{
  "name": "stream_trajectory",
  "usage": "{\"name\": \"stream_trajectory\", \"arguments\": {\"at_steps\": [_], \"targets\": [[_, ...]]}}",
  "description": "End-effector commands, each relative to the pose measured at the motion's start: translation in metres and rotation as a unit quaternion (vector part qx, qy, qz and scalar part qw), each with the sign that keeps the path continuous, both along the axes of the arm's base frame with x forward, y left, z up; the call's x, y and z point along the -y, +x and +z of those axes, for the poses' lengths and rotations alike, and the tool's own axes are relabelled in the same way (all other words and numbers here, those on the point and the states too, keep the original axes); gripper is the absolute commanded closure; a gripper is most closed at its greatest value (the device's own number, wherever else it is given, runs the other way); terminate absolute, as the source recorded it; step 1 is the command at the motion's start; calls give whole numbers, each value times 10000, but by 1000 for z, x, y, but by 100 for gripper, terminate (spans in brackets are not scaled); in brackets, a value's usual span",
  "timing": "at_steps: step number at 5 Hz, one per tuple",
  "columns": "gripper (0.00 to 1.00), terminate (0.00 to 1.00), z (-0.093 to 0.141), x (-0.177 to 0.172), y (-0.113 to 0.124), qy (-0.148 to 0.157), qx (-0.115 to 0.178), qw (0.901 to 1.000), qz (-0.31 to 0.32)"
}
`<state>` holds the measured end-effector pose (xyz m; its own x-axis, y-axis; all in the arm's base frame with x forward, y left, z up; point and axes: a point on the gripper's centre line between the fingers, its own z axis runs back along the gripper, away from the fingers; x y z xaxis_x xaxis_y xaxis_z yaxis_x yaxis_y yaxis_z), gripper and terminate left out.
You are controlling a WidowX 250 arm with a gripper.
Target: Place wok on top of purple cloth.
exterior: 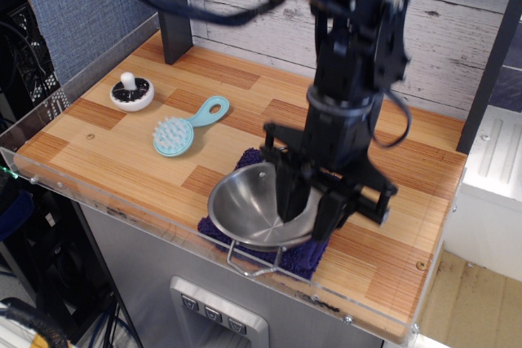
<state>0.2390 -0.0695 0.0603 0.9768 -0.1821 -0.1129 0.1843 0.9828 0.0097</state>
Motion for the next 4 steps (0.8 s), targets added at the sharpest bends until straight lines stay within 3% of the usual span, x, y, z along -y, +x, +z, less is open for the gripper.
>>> {"name": "stream_trajectory", "arguments": {"at_steps": [1, 3, 4], "targets": [[0, 0, 64, -9, 18, -206, 888, 9958, -10], [0, 0, 153, -40, 34, -82, 1694, 9845, 437], [0, 0, 174, -46, 36, -157, 1838, 9820, 400]]}}
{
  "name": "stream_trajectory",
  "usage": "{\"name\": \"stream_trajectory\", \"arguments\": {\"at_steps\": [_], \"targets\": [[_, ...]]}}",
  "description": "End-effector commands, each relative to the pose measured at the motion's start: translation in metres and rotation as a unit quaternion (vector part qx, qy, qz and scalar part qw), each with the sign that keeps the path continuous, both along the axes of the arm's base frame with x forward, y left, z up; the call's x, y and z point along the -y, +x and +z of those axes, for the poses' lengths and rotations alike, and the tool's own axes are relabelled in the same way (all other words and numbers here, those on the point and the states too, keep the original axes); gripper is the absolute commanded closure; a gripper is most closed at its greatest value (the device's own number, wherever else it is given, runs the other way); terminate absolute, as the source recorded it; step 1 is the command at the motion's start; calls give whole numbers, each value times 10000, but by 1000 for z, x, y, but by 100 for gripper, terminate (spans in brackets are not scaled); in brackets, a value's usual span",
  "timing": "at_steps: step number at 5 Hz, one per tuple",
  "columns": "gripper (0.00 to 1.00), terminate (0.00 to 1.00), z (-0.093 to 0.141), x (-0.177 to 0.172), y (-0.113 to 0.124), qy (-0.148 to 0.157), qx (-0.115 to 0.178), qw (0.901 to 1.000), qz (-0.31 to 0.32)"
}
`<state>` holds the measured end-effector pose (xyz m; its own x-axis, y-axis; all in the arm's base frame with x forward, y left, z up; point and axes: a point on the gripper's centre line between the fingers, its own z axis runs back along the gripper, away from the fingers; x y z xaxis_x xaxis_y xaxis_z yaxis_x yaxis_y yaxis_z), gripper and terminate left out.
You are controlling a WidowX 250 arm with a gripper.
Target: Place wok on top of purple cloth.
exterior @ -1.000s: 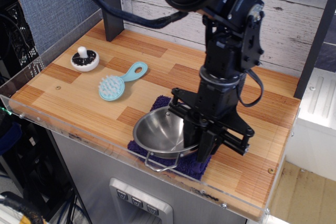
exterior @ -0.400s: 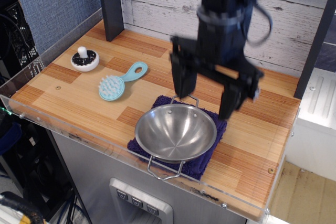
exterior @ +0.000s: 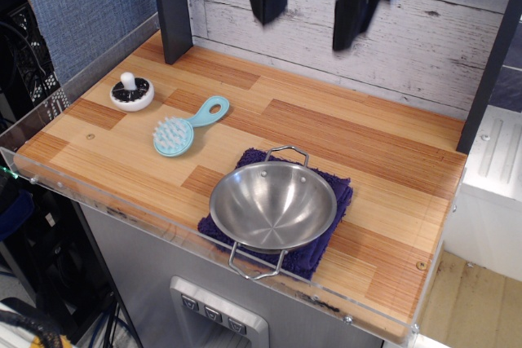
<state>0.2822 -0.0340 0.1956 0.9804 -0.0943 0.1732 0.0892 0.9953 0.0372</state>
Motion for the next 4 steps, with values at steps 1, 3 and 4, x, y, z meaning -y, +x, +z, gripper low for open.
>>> {"name": "stream_trajectory", "arguments": {"at_steps": [1, 3, 4], "targets": [[0, 0, 42, -16, -11, -148, 325, 9993, -102], [0, 0, 42, -16, -11, -148, 325, 9993, -102], [0, 100, 42, -16, -11, -148, 325, 9993, -102]]}}
